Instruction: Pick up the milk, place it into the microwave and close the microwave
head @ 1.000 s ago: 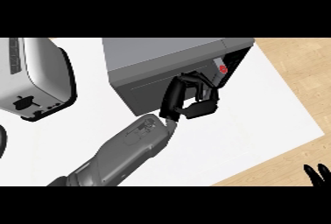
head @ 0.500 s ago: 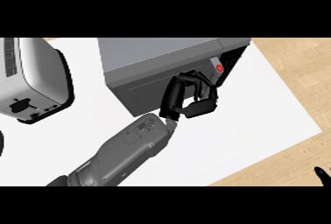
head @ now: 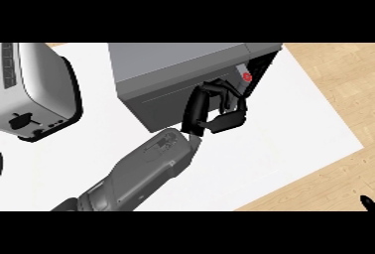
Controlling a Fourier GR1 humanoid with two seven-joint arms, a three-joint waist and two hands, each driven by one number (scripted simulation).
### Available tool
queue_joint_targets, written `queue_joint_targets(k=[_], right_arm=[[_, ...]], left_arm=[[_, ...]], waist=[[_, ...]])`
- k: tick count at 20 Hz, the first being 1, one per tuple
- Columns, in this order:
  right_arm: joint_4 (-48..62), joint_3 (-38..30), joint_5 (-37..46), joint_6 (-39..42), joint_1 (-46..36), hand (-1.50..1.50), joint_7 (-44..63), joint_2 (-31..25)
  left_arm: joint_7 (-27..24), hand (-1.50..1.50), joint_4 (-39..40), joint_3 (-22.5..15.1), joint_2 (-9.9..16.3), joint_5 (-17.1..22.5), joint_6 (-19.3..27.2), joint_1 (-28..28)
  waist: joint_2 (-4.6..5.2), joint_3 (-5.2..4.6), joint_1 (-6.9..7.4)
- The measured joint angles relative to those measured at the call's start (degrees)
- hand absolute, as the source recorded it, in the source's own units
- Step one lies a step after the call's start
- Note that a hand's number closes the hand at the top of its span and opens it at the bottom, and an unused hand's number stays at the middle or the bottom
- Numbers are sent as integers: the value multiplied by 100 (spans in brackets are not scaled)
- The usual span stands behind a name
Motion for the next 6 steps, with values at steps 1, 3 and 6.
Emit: queue_joint_targets(k=[1, 3, 6], right_arm=[[-23, -9, -28, 6, 12, -150, 14, -18], [-66, -17, -66, 24, 31, -150, 37, -48], [-139, -41, -137, 65, 101, -150, 75, -107]], left_arm=[[-18, 150, 12, -7, -3, 18, 0, -9], [-48, 150, 26, -23, -3, 61, 14, -18], [-107, 150, 64, -39, -6, 118, 11, -29]], waist=[[1, -1, 3], [0, -2, -5], [-7, -3, -27]])
